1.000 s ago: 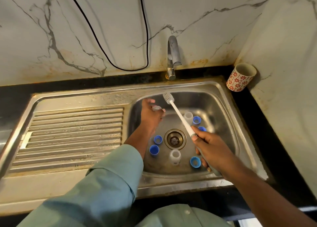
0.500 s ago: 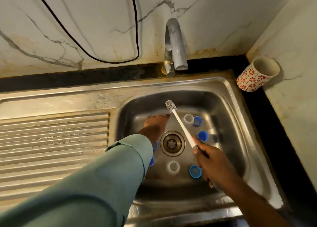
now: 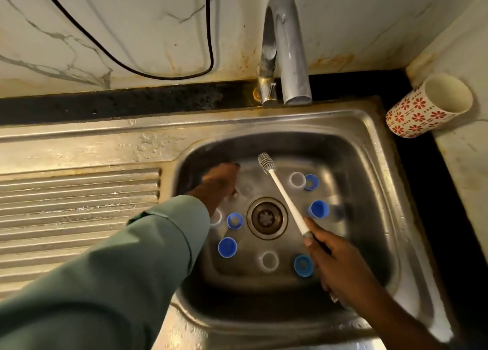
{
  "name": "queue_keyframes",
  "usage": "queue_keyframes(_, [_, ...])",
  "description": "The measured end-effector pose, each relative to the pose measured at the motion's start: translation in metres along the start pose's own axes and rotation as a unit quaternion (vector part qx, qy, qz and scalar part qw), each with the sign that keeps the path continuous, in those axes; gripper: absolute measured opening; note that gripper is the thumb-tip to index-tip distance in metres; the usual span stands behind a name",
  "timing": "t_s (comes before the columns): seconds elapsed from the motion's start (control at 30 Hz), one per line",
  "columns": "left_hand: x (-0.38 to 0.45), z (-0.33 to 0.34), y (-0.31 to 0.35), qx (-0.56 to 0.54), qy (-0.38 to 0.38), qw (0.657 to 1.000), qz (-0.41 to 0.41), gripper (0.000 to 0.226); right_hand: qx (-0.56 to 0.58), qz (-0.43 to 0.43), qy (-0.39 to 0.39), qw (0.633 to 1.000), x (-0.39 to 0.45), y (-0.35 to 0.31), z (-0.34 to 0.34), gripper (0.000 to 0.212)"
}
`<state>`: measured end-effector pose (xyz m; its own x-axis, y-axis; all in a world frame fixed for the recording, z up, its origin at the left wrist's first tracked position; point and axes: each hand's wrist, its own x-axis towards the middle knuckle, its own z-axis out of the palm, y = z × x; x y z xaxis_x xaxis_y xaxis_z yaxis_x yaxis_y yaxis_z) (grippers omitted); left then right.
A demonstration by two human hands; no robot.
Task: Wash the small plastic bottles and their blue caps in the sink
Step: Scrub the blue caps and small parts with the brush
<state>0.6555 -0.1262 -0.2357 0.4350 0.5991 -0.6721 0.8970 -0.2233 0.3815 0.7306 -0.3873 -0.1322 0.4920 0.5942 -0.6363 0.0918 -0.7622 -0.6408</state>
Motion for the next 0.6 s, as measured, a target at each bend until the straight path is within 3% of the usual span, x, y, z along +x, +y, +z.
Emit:
queue_keyframes(0.13, [-0.007,0.005,-0.006,0.101,0.008,0.994,-0.038,0.051,-0.012,-0.002,-0.001,1.000,-0.003,0.003,0.004,0.041])
queue_keyframes(0.3, [-0.005,0.011,-0.017,0.062,0.005,0.997,-0.047,0.038,-0.010,-0.019,0.005,1.000,-0.010,-0.001,0.002,0.042])
queue_keyframes(0.43, [-0.028,-0.015,-0.007,-0.108,0.104,0.987,-0.056,0.025,-0.007,-0.048,0.000,0.999,-0.023,-0.004,-0.006,0.041])
queue_keyframes(0.5, [-0.047,-0.029,-0.002,-0.250,0.142,0.956,-0.059,0.020,-0.031,-0.092,-0.017,0.995,-0.035,-0.010,-0.013,0.041])
queue_keyframes(0.6, [-0.086,-0.038,0.001,-0.451,0.162,0.876,-0.049,0.023,-0.086,-0.158,-0.035,0.983,-0.056,-0.019,-0.021,0.045])
